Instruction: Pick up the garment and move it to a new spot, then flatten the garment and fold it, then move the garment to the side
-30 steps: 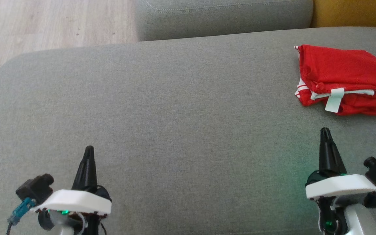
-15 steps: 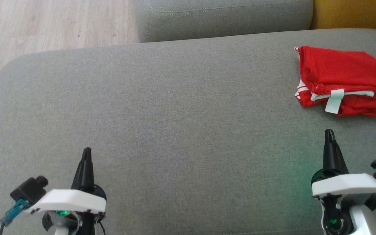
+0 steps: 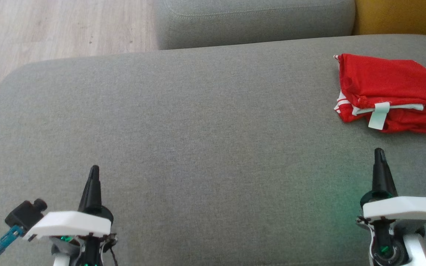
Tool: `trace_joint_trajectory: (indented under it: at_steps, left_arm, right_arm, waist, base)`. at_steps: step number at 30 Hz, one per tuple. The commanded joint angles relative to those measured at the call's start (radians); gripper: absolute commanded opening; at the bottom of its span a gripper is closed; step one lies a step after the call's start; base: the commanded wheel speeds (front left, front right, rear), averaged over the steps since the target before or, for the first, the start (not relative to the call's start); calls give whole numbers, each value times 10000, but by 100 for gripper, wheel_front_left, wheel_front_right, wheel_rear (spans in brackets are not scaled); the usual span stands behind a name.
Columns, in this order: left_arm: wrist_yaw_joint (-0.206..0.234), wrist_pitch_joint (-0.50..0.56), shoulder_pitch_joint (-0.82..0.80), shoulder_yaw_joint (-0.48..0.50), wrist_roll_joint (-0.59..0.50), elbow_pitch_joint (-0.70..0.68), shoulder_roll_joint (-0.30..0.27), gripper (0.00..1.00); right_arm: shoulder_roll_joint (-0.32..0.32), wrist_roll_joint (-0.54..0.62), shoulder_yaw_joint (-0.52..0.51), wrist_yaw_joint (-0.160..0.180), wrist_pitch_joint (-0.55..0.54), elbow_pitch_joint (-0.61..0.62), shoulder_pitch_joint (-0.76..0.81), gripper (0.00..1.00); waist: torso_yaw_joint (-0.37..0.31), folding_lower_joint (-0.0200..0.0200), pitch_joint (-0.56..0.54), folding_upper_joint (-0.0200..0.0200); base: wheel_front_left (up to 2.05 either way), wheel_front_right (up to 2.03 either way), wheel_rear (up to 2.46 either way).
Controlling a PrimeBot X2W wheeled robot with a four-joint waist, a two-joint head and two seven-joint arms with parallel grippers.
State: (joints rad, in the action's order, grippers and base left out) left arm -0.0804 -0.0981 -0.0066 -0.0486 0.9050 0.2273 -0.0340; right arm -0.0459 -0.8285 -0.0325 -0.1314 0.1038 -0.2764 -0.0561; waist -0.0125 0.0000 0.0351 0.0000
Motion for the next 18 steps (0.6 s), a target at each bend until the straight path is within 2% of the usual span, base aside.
trace_joint_trajectory:
  at_steps: [1, 18]
  left_arm:
    - [-84, 76, -529, 294, 332, -297, -154, 0]
    - [-185, 545, -643, 588, 1975, -183, -177, 0]
  right_arm:
    - [-149, -375, 54, 2, -111, 327, -450, 0]
    - [-160, -2210, -106, 4, -568, 327, -461, 0]
  waist:
    - [4, 0, -9, 0]
    - [33, 0, -84, 0]
  base:
    - [0, 0, 0]
    - [0, 0, 0]
